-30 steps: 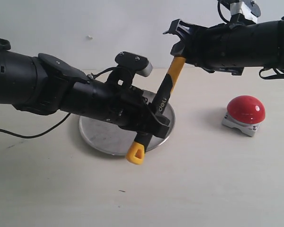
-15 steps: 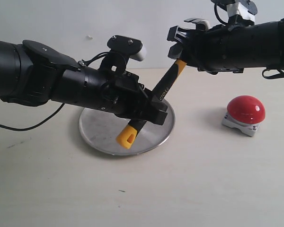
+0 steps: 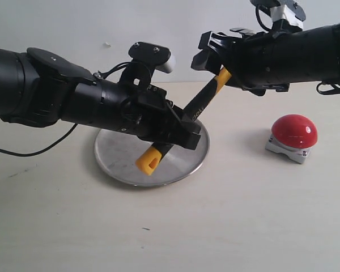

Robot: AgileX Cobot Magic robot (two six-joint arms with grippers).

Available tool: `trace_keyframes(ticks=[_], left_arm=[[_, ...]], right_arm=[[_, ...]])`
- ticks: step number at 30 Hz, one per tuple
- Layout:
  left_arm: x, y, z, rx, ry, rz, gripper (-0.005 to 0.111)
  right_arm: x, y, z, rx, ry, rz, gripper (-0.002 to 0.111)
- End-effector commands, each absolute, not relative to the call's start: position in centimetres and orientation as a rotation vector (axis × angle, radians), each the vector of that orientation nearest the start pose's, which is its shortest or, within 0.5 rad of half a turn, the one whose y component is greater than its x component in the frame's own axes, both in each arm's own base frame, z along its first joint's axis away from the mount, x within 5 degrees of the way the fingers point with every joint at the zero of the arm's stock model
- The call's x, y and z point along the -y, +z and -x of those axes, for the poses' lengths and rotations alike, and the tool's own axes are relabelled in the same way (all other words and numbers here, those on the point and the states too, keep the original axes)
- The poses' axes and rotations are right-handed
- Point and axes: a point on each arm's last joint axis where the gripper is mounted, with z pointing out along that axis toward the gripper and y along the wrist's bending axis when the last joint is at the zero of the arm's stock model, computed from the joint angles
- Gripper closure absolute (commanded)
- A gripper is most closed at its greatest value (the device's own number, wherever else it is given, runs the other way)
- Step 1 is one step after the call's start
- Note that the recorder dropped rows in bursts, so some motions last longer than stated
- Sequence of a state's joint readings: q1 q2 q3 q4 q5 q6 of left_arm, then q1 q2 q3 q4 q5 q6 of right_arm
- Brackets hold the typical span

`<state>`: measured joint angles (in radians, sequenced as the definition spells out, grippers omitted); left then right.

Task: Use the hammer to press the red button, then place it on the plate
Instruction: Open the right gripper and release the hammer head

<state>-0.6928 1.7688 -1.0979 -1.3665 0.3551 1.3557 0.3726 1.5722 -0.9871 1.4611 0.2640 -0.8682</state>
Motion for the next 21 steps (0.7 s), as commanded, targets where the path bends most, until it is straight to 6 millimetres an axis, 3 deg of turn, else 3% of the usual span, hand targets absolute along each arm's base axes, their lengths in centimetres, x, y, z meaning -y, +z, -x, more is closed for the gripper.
trace_keyframes(ticks=[1,6,18,21], left_arm=[[27.0,23.2,-27.1,-2.040,-0.780,-0.976,0.107],[27.1,23.3,-27.2,-2.045,-0.793,-0.946,0.107],[27.1,23.7,-27.4,-2.046,-0.807,-0.906,0.107],[27.1,23.7,-27.4,-2.051,-0.813,-0.896,0.107]], right_arm=[[-15.1,27.1,-30.5,-2.204,0.886,-0.021,0.038],[-14.6,27.1,-29.6,-2.295,0.831,-0.019,0.038],[-12.5,30.9,-26.5,-2.293,0.665,0.041,0.039],[-11.9,31.9,-25.5,-2.285,0.619,0.104,0.051]])
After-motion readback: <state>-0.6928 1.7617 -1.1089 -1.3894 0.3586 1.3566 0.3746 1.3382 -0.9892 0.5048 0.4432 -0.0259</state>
